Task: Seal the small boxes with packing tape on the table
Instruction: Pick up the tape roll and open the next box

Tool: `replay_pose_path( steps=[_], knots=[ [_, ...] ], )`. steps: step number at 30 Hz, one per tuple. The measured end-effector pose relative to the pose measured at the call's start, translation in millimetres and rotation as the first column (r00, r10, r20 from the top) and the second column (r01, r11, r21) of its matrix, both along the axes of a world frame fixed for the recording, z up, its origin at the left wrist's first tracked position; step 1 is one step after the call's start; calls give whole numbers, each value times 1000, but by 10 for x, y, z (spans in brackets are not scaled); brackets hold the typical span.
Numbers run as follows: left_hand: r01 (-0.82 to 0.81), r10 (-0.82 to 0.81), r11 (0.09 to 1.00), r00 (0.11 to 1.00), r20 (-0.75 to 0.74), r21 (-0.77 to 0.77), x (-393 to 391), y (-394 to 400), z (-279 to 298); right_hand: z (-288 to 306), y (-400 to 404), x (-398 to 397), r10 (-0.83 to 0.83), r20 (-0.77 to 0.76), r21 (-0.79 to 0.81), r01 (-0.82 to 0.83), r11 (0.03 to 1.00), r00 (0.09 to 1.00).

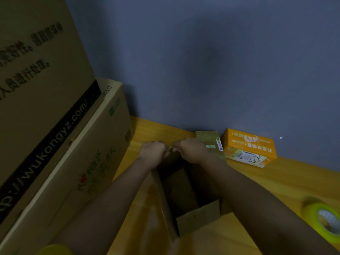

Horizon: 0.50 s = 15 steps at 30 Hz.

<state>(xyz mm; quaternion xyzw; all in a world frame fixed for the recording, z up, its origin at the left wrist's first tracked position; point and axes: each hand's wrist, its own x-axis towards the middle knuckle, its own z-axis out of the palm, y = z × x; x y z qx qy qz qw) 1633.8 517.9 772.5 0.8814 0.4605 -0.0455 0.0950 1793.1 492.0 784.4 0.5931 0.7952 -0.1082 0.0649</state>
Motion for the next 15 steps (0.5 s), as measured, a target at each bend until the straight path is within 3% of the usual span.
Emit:
replay_pose_path(
  steps=[7, 11, 15],
  knots=[
    [-11, 11, 999, 1000, 15, 52, 83, -5, -74, 23, 42, 87, -72, -79, -104, 63, 993, 994],
    [-97, 120, 987, 975, 189, -128, 123, 51, -61, 45, 27, 99, -93, -70, -95, 86, 992, 993],
    [-114, 147, 986, 942, 302, -124, 170, 48, -45, 37, 29, 105, -102, -29, -83, 99, 992, 994]
  ],
)
